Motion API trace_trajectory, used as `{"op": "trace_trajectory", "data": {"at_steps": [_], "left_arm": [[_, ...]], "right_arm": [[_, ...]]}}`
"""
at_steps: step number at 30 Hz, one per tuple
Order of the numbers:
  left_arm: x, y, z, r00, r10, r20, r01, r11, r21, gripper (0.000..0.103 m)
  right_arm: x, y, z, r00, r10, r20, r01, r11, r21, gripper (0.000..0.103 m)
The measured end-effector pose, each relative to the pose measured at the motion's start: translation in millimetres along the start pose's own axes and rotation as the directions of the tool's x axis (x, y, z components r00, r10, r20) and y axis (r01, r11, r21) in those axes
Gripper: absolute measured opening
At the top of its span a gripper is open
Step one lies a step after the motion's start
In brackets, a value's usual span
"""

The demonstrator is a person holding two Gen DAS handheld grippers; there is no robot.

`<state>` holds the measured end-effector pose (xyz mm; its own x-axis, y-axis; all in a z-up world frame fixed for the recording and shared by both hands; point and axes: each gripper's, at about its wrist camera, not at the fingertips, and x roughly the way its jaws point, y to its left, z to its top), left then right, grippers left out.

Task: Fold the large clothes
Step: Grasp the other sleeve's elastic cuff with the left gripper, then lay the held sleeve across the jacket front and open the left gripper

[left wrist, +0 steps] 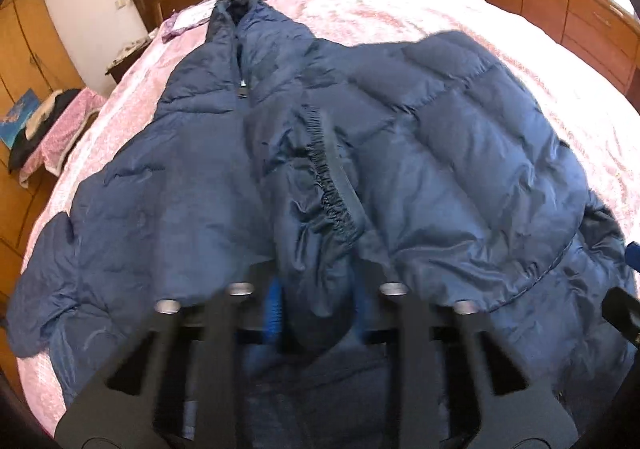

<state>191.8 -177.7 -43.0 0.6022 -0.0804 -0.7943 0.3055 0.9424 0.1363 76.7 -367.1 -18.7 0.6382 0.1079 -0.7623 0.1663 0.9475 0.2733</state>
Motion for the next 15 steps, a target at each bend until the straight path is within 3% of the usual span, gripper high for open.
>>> {"op": "trace_trajectory", "data": {"at_steps": [5,9,15], "left_arm": [[-20,39,11,0.996,-0.072,0.048,0.077,0.993,-0.093,0.012],[-45,80,25,0.991,-0.043,0.123,0.06,0.99,-0.132,0.012],[-56,151,27,0.989,0.027,0.147,0.008,0.973,-0.233,0.012]], "right_arm": [[5,6,1,1.0,0.003,-0.005,-0.003,1.0,0.003,0.085],[10,13,4,1.0,0.005,-0.009,-0.005,1.0,-0.005,0.085],[17,23,13,0.999,0.024,-0.032,-0.025,0.999,-0.026,0.085]]}}
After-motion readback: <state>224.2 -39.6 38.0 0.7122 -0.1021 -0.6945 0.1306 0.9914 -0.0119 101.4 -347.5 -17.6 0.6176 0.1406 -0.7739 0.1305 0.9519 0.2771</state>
